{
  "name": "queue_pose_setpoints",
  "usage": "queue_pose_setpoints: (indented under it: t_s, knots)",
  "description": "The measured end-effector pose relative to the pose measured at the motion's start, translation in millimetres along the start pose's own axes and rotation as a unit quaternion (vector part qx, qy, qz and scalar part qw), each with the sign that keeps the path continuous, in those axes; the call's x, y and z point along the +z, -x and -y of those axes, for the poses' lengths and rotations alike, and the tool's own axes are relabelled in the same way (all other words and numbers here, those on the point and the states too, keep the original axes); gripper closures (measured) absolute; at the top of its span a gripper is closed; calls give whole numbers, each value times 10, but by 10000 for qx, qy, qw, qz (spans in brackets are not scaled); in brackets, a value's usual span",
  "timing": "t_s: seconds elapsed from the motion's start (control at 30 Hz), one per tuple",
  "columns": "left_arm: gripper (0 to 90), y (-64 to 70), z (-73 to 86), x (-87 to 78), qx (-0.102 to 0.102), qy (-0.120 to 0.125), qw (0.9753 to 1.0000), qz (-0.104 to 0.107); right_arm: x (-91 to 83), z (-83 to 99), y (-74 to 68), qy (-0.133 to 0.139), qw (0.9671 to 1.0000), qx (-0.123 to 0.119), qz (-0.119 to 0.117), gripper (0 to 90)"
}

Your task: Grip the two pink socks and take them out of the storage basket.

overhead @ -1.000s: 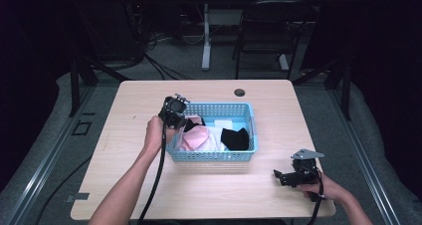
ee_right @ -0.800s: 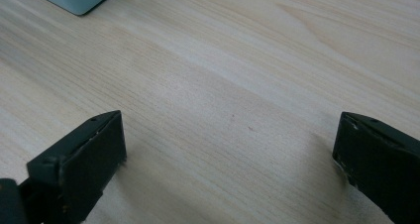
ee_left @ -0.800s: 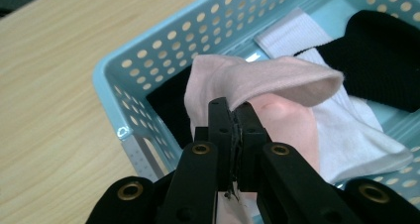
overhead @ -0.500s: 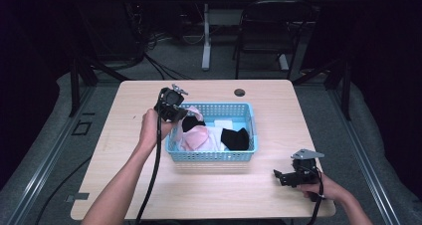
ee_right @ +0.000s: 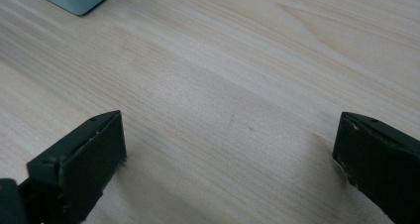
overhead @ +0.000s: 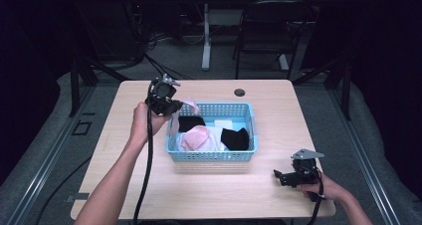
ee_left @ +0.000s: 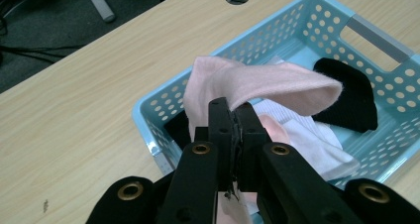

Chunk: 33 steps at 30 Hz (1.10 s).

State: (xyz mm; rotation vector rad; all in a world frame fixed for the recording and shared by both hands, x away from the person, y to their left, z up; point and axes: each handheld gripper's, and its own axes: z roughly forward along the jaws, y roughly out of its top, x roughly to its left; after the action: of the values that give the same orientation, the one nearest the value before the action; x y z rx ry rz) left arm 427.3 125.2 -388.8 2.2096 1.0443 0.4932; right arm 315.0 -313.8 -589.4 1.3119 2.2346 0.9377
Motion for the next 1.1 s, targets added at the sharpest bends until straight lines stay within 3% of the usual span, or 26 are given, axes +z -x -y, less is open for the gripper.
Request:
queue_pose_setpoints:
  t_s: [0.33,0.67,1.0,1.1]
  knots:
    - [883,-239,19,-312,-193,192,9996,-110,0,0,1,-3,10000,-3,-3,0]
    - [883,-562,162,-613,-483,321,9976,-366,0,0,0,-2,10000,-3,4,0]
    - [883,-762,362,-681,-748,266,9958,-463,0,0,0,0,10000,-1,3,0]
    - [882,-820,462,-659,-798,134,9955,-492,-1,0,0,-4,10000,-2,5,0]
